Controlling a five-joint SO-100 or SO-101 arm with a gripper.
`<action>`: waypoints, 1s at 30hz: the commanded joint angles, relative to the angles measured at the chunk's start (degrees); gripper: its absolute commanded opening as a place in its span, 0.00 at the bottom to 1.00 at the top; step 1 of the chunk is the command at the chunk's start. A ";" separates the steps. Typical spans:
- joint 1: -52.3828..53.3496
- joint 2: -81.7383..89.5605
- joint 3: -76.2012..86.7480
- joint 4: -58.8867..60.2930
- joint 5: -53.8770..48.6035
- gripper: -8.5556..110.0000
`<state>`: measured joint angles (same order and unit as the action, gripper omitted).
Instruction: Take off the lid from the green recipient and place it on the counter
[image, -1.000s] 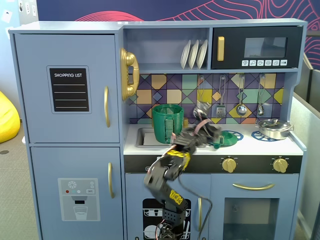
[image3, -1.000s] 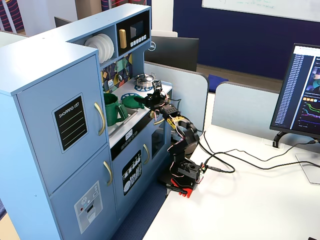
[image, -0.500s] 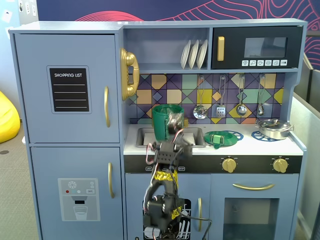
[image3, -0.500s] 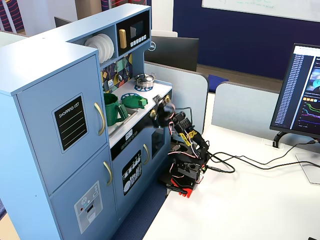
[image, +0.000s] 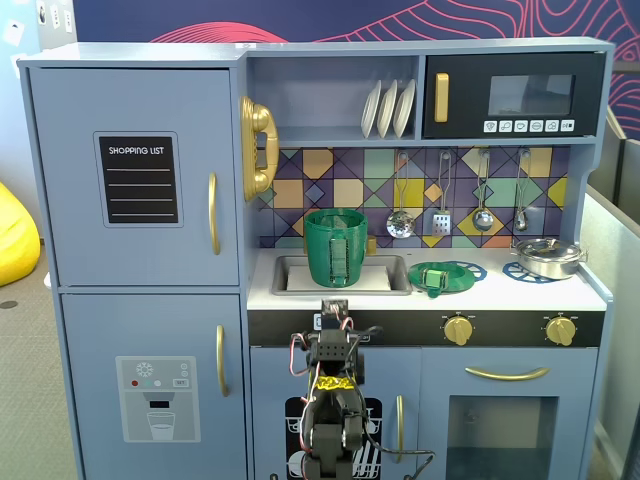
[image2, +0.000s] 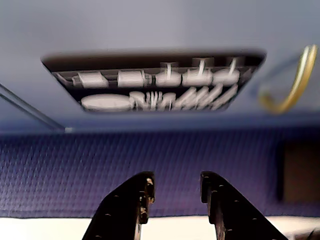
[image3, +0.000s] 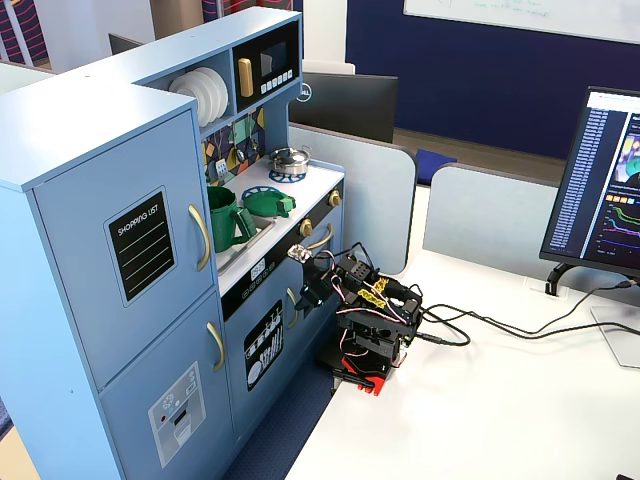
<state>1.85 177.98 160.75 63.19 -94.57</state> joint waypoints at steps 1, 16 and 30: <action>0.88 4.04 3.43 0.26 2.29 0.07; 0.26 4.04 10.81 20.65 -0.79 0.07; -0.09 4.13 10.90 24.61 8.09 0.07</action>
<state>1.85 182.46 170.68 77.87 -88.77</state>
